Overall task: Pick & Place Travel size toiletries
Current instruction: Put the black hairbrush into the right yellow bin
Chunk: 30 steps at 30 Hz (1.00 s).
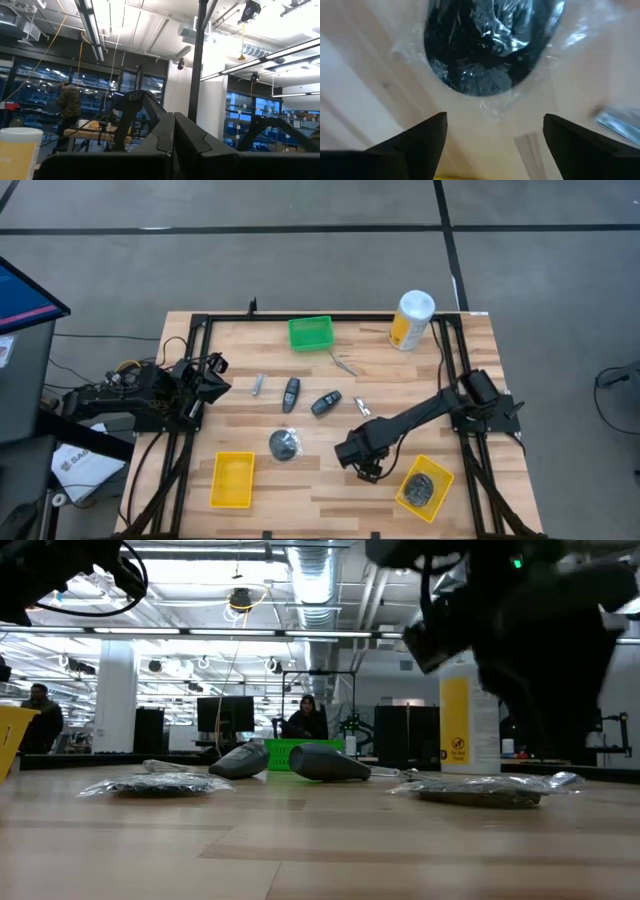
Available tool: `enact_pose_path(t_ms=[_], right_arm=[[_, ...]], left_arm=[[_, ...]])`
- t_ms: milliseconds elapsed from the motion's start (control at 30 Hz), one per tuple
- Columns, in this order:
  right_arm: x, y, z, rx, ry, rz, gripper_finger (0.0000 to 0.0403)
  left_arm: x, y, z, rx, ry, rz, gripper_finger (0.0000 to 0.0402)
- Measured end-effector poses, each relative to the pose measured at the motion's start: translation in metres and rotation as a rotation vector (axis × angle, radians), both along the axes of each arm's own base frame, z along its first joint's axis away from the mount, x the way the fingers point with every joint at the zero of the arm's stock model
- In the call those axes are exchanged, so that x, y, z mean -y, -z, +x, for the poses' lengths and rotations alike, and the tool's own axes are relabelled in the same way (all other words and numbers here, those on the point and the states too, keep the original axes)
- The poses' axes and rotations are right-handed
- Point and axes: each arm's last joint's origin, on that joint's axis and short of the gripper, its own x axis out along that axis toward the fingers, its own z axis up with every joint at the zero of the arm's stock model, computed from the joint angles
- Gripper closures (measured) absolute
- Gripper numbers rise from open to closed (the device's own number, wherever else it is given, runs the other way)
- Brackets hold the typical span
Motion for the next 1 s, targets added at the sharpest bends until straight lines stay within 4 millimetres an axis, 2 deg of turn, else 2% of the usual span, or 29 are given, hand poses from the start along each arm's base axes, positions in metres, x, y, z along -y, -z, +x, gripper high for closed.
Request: enact_pose_path(t_ms=[100,300,600,733,1000], right_arm=[[0.002,0.010,-0.005,0.012,-0.016,0.014,0.0093],[0.002,0.017,0.001,0.097,-0.037,0.063,0.0097],[0.009,0.028,-0.004,0.074,-0.005,0.052,0.0141],[0.011,0.029,-0.004,0.068,0.015,0.045,0.0196],[0.014,0.030,-0.002,0.072,0.036,0.038,0.0355]], left_arm=[[0.000,0.000,0.000,0.002,0.000,0.001,0.0401],[0.000,0.000,0.000,0.002,-0.004,-0.002,0.0401],[0.000,0.000,0.000,0.002,-0.008,-0.004,0.0401],[0.000,0.000,0.000,0.002,-0.008,-0.003,0.0401],[0.000,0.000,0.000,0.002,-0.008,-0.003,0.0401]])
